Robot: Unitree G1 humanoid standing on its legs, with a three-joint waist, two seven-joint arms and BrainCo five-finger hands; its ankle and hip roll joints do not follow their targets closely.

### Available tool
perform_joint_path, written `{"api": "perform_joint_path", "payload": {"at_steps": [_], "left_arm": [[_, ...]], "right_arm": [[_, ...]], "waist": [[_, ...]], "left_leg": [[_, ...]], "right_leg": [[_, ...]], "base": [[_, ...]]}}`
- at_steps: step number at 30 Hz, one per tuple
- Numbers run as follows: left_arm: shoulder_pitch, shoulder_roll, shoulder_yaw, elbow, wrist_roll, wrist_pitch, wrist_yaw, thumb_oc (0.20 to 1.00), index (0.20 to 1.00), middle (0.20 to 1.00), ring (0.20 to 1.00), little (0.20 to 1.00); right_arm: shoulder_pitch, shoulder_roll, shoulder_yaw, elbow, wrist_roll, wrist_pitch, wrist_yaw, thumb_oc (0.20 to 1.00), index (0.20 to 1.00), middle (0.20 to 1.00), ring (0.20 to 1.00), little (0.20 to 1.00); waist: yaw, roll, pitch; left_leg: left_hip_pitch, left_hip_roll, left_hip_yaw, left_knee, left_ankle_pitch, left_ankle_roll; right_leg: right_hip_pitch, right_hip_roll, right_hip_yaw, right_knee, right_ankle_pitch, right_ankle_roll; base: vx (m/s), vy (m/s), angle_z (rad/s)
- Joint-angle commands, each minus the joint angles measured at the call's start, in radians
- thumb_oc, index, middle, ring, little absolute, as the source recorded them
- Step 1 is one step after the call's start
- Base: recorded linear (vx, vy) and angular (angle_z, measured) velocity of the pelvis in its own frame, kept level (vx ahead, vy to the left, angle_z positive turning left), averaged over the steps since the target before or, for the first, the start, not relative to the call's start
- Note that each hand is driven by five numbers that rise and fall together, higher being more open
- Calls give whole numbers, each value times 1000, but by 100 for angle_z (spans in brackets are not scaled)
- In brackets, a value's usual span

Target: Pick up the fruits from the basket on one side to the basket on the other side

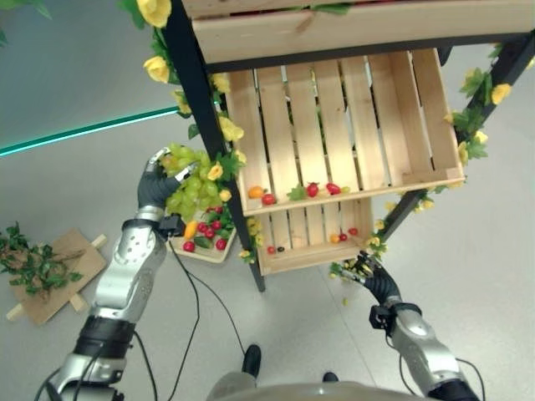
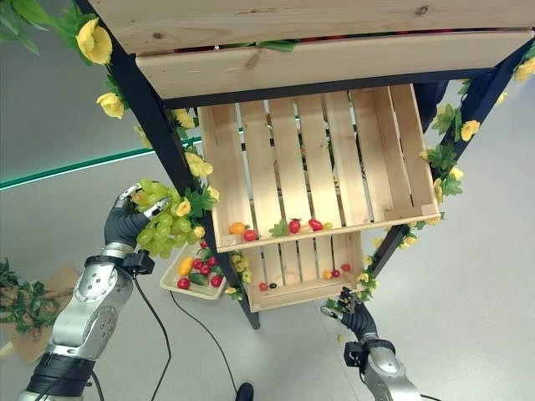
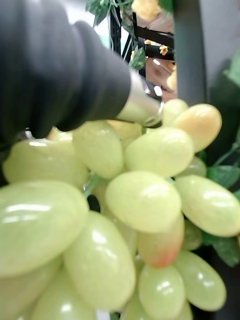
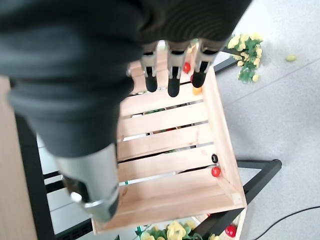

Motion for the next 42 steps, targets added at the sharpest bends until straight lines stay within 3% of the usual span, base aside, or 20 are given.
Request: {"api": "perform_joint_path", "payload": {"at_steps": [1, 29, 42], "left_arm": [[-62, -50, -1, -89, -32, -85, -46, 200, 200, 200, 200, 200], [168, -119, 135, -158, -22, -85, -43, 200, 200, 200, 200, 200], [304, -136, 200, -256, -57, -78, -92, 200, 200, 200, 200, 200]], "right_arm": [[-22, -29, -5, -53, 12, -44, -11, 1000, 1000, 1000, 1000, 1000], [-12, -13, -29, -56, 4, -45, -8, 1000, 1000, 1000, 1000, 1000], [0, -14, -54, -62, 0, -39, 1, 1000, 1000, 1000, 1000, 1000]], "waist": [[-38, 8, -53], [5, -11, -45], [34, -18, -35]], "left_leg": [[0, 44, 8, 115, -139, -22], [-12, 27, -24, 147, -159, -19], [-29, 15, -42, 168, -166, -13]], "right_leg": [[-57, 17, -37, 25, -80, -6], [-31, 16, -87, 36, -105, -13], [-30, 15, -103, 42, -115, -17]], "base": [[0, 0, 0], [4, -6, 3], [-1, -4, 5]]}}
